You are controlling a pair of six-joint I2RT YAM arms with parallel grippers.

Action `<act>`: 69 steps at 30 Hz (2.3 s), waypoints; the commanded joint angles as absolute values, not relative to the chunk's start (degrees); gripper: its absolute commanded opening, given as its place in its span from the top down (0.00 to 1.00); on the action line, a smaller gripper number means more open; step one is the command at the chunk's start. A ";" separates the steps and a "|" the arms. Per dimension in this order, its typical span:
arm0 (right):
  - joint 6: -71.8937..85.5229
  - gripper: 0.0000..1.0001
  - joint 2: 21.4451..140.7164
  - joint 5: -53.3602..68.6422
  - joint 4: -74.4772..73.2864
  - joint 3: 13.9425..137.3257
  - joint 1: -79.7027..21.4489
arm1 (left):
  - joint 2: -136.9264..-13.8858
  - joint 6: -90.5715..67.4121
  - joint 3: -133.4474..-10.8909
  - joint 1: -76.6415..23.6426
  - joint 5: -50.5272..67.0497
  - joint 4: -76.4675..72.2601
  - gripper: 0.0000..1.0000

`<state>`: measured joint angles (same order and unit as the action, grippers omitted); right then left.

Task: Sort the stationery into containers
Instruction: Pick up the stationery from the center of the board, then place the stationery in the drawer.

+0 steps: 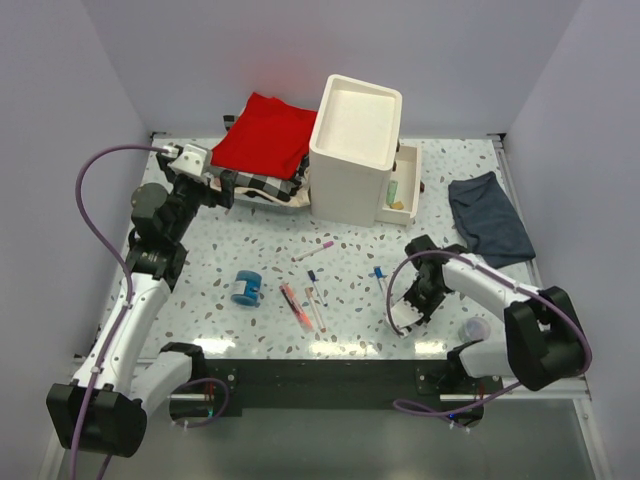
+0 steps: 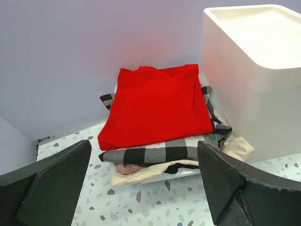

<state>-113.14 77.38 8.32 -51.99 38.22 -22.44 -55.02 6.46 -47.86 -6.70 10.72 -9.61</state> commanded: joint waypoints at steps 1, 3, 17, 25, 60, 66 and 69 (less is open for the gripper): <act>-132.99 0.87 77.17 9.84 -52.55 32.79 -22.06 | -55.19 4.92 -47.55 -6.06 11.42 -12.13 0.00; -128.44 0.94 75.33 10.80 -54.65 33.31 -21.97 | -55.46 4.49 -47.72 -6.06 11.86 -12.48 0.00; -62.91 0.99 81.11 23.19 -48.79 63.70 -14.34 | -57.74 2.20 -49.74 -6.06 12.74 -11.87 0.00; -38.16 1.00 96.49 29.09 -45.18 80.50 -6.16 | -62.22 2.81 -55.19 -6.06 13.36 -10.90 0.00; -5.37 1.00 103.71 13.63 -33.05 87.89 6.59 | -75.49 -2.19 -66.61 -6.42 23.99 -15.29 0.05; -3.34 1.00 109.94 13.62 -30.94 91.31 6.86 | -83.31 -3.16 -74.87 -7.12 28.12 -14.42 0.22; -3.16 1.00 113.19 14.41 -30.76 94.65 6.86 | -86.48 -2.55 -77.25 -8.08 30.05 -14.33 0.39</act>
